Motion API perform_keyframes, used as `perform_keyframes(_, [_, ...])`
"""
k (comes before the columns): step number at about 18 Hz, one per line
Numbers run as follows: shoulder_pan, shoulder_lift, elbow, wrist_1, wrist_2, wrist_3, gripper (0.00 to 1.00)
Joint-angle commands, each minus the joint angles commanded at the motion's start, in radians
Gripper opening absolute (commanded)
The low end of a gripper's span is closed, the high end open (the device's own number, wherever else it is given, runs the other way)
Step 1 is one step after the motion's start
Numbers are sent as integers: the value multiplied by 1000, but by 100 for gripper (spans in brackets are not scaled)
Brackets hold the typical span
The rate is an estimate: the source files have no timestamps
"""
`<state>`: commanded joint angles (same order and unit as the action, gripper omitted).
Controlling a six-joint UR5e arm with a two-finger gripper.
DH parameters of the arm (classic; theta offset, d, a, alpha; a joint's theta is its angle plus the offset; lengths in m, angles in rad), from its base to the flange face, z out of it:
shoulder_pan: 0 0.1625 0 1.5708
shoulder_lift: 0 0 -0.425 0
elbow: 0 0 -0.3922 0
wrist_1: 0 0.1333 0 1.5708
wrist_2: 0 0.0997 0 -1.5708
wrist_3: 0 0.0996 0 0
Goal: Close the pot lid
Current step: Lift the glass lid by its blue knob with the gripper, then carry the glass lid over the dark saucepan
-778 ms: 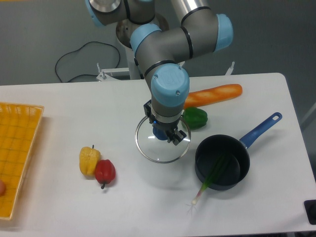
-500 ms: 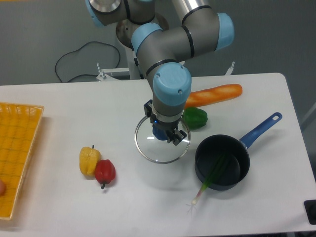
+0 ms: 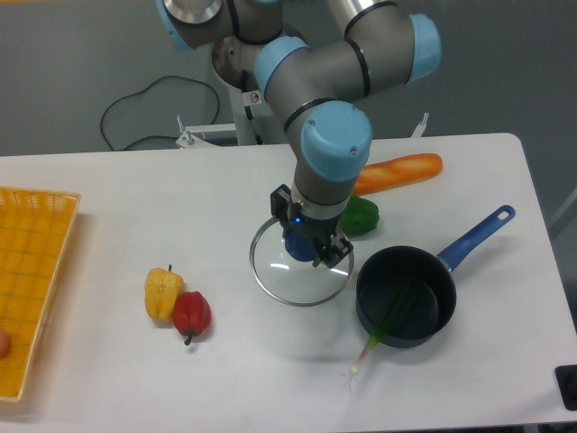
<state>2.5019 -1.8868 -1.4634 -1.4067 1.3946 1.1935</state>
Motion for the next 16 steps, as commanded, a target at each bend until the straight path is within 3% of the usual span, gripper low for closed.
perform_keyframes(9, [84, 9, 28, 26, -147, 46, 44])
perform_keyframes(16, [129, -5, 29, 29, -155, 84, 44])
